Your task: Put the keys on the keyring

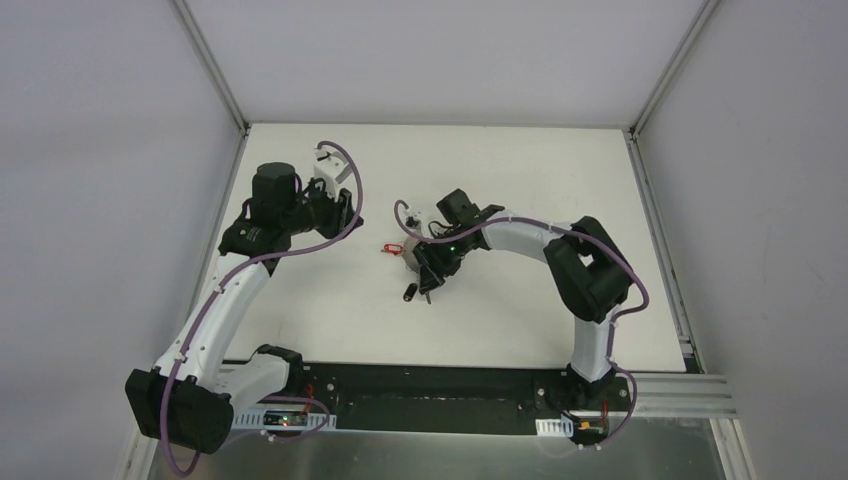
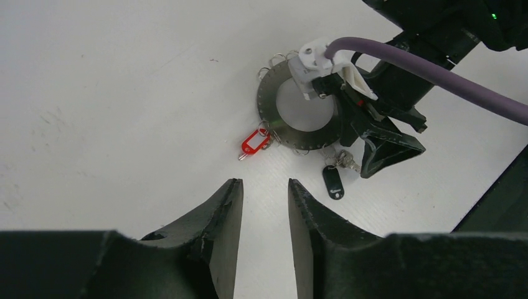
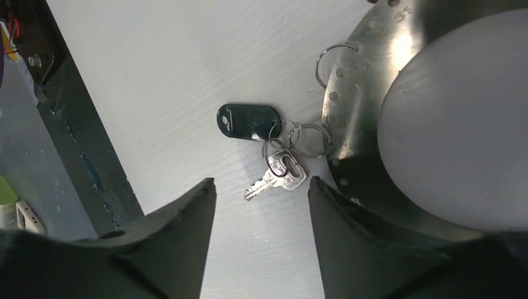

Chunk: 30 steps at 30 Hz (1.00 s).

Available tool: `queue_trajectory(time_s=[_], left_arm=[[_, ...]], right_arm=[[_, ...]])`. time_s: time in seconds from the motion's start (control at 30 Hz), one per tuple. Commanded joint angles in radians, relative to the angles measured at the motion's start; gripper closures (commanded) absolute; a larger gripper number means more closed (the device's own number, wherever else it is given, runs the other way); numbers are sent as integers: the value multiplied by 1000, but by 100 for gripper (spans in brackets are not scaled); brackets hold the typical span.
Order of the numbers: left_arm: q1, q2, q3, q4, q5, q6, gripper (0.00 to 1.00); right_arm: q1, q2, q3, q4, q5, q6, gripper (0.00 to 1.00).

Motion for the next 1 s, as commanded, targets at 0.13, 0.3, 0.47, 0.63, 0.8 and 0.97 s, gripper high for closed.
queue_trajectory(time_s=[0.13, 0.3, 0.47, 0.63, 0.8, 0.97], left_arm=[[23, -36, -25, 34, -92, 1, 52], [30, -31, -38, 59, -173, -11, 35], [34, -25, -48, 84, -249, -41, 24], [45, -32, -54, 91, -300, -68, 19], [50, -32, -34, 82, -349, -73, 16], [54, -23, -25, 98, -384, -68, 6]], right_arm=[[-12, -151, -32, -5, 119, -99, 1], [-51, -195, -35, 9, 128, -91, 0], [-89, -214, -34, 26, 125, -72, 0], [-108, -217, -20, 35, 123, -63, 0], [-108, -226, 24, 25, 145, -55, 0], [-109, -252, 80, -5, 214, -98, 0]])
